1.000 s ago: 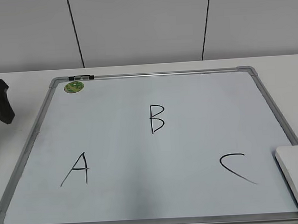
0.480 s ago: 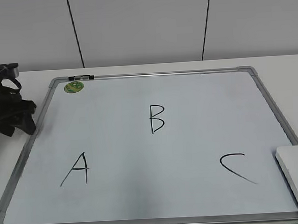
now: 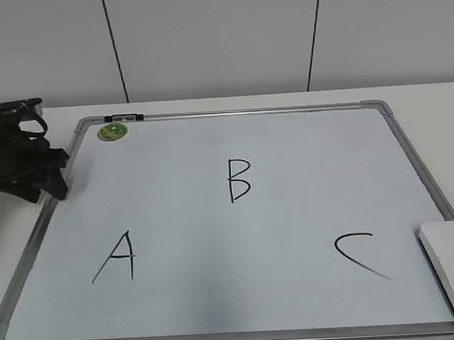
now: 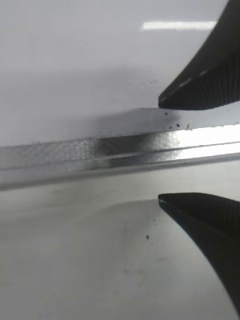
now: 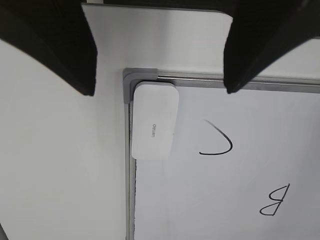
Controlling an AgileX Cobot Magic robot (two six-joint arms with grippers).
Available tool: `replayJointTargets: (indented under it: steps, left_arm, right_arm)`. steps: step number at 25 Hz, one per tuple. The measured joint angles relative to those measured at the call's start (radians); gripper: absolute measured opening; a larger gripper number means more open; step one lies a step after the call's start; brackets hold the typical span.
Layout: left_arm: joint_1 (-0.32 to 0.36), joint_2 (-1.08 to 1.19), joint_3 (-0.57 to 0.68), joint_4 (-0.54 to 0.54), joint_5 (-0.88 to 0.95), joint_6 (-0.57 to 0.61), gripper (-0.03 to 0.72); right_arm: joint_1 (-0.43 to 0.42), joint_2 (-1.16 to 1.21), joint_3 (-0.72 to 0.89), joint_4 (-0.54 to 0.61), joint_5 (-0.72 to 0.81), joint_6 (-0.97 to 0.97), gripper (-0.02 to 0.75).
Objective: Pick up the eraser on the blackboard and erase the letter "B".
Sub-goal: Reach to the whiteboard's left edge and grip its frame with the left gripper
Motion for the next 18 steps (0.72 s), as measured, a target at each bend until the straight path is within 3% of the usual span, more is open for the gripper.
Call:
replayJointTargets:
  steps: [8, 18]
  left_arm:
    - [0.066, 0.013, -0.012, -0.094, 0.032, 0.085, 0.371]
    - [0.066, 0.014, -0.012, -0.118, 0.047, 0.098, 0.357]
  right_arm:
    - [0.0, 0.0, 0.0, 0.0, 0.0, 0.0, 0.587]
    - [0.0, 0.0, 0.0, 0.0, 0.0, 0.0, 0.587]
